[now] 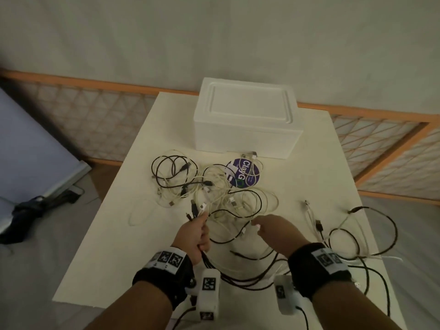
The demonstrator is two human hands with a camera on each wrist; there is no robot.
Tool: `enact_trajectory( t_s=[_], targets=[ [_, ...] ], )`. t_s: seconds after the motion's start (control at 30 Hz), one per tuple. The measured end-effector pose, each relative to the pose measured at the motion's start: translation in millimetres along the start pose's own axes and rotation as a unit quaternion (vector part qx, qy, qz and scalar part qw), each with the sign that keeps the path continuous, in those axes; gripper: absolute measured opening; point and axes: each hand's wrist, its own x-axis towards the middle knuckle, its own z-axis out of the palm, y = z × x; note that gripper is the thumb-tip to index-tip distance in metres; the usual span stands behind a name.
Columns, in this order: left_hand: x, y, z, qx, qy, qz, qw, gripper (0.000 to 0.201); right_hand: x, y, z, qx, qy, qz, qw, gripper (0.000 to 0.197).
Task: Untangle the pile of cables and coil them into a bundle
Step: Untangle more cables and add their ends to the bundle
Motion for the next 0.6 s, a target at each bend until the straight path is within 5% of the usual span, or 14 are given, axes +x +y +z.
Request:
enact_trajectory(
  t_s=[0.17,0.3,0.43,0.6],
  targets=[
    [-2,-6,1,-0.012,0.008,0.037,0.999,0.043,27,-13,22,-0.116,-0.045,-0.101,0.987,0.032],
    [-3,-7,2,-0.019,0.008,0.061,0.998,0.042,32,-12,22,-0.164,-0.016,-0.137,0.977,0.024],
    [-6,0,5,-0.044,-0.016,0.079,0.996,0.029,26,-18,-1,0.023,0.074,-0.111,0.991,0.021],
    [-17,25,20,-0.056,-0.081,0.124,0.987,0.03,10,-34,-46,0.24,0.231,-0.077,0.94,0.01]
  ],
)
